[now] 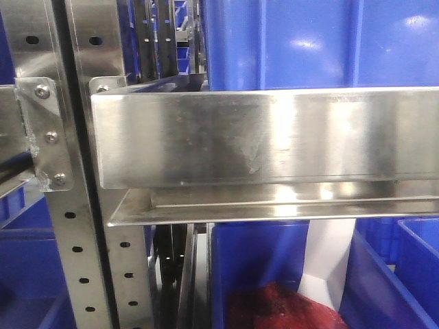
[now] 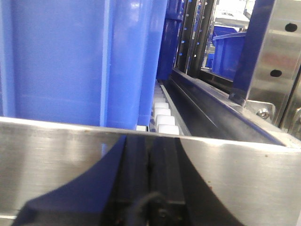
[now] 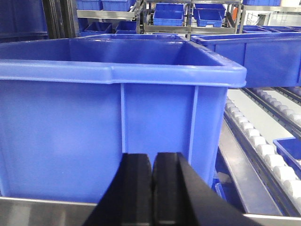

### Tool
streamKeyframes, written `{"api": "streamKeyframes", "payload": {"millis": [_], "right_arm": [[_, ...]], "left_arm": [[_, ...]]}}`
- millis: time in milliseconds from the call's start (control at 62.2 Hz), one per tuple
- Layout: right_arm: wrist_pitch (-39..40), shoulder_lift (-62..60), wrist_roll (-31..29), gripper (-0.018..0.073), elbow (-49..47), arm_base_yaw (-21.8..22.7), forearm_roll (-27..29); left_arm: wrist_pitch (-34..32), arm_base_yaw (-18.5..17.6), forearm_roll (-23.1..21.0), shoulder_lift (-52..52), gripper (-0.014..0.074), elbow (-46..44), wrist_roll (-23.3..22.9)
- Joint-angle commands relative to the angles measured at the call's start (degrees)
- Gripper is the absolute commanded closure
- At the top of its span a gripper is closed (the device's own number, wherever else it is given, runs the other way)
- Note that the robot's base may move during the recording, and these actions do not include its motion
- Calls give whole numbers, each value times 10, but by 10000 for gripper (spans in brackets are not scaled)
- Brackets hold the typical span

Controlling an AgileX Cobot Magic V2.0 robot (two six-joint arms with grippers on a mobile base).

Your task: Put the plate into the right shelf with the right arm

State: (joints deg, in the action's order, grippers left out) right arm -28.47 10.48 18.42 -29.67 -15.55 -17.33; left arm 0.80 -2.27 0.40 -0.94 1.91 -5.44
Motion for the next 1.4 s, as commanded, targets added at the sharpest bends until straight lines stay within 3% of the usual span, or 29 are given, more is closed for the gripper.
{"api": "streamKeyframes", "payload": {"millis": [0, 289, 418, 546, 643, 819, 1157, 1382], "right_arm": [[48, 6, -3, 513, -15, 2, -9], [54, 6, -21, 513, 5, 8, 2], [76, 6, -107, 513, 35, 32, 80], [146, -3, -199, 513, 86, 72, 170], [198, -27, -214, 513, 133, 101, 206], [232, -80, -214, 513, 208, 134, 206], [266, -119, -212, 513, 309, 140, 207], [269, -119, -206, 513, 309, 140, 208]], "left_arm": [[-52, -1, 0, -6, 643, 5, -3], [-52, -1, 0, -6, 643, 5, -3], [-52, -1, 0, -6, 643, 5, -3], [-52, -1, 0, -6, 643, 5, -3], [-52, -1, 0, -6, 643, 5, -3], [-52, -1, 0, -6, 643, 5, -3], [-52, -1, 0, -6, 643, 5, -3], [-52, -1, 0, -6, 643, 5, -3]]}}
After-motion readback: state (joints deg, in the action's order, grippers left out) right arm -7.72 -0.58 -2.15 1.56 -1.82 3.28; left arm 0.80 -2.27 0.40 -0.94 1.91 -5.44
